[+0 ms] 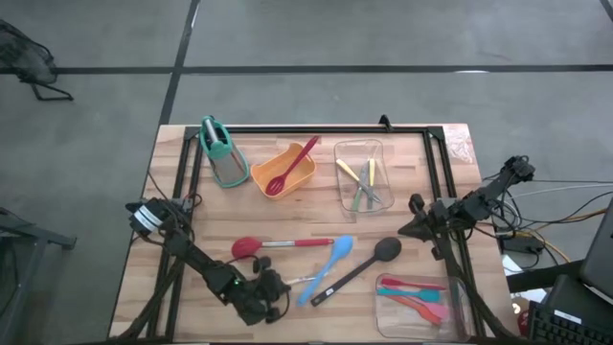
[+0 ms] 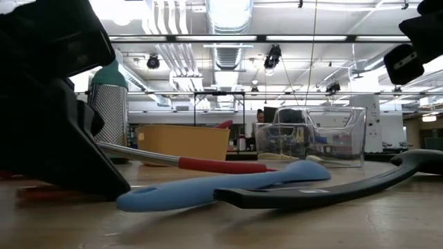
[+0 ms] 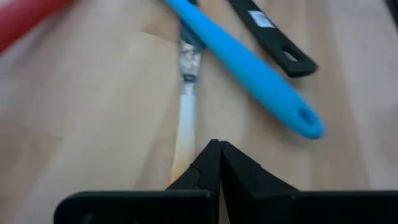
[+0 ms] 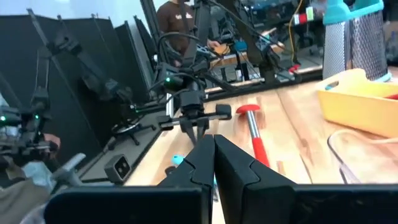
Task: Pick & Place Kitchen Items
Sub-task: Put the orange kitchen knife into the top transparent bin
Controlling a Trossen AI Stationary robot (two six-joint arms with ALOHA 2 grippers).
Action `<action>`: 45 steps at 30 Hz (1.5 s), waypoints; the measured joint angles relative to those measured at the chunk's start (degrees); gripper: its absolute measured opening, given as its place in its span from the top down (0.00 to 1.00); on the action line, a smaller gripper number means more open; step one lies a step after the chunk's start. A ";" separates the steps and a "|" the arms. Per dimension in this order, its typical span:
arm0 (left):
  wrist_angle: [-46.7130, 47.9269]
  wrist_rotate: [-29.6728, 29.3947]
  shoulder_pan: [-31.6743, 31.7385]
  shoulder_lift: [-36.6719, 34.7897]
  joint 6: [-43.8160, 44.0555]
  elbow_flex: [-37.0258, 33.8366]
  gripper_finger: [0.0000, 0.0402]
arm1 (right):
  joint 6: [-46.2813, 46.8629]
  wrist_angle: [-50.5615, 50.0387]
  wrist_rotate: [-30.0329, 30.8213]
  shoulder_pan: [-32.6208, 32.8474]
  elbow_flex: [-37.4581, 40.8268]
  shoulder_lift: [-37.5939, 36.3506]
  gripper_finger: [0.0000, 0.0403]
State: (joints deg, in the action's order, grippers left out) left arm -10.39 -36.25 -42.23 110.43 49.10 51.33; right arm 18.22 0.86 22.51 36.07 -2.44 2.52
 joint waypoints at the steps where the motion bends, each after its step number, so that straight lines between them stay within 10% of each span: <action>1: 0.14 -0.96 0.01 -0.02 -0.15 -0.04 0.98 | 0.07 0.12 0.00 0.00 0.00 0.50 0.98; 10: 0.04 -9.23 0.40 -1.49 -5.23 0.80 0.98 | -3.11 10.46 7.54 0.00 0.07 10.61 0.98; 23: -3.29 2.22 6.23 -0.68 -9.81 1.18 0.98 | -6.05 23.54 12.32 -0.02 -2.28 28.04 0.98; 45: 10.10 1.99 2.77 0.70 10.07 0.70 0.98 | -7.95 23.10 12.58 0.00 -23.30 59.55 0.98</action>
State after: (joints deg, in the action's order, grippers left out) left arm -0.29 -34.25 -39.45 111.13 59.17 52.03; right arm 10.26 23.97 35.09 36.07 -25.74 62.07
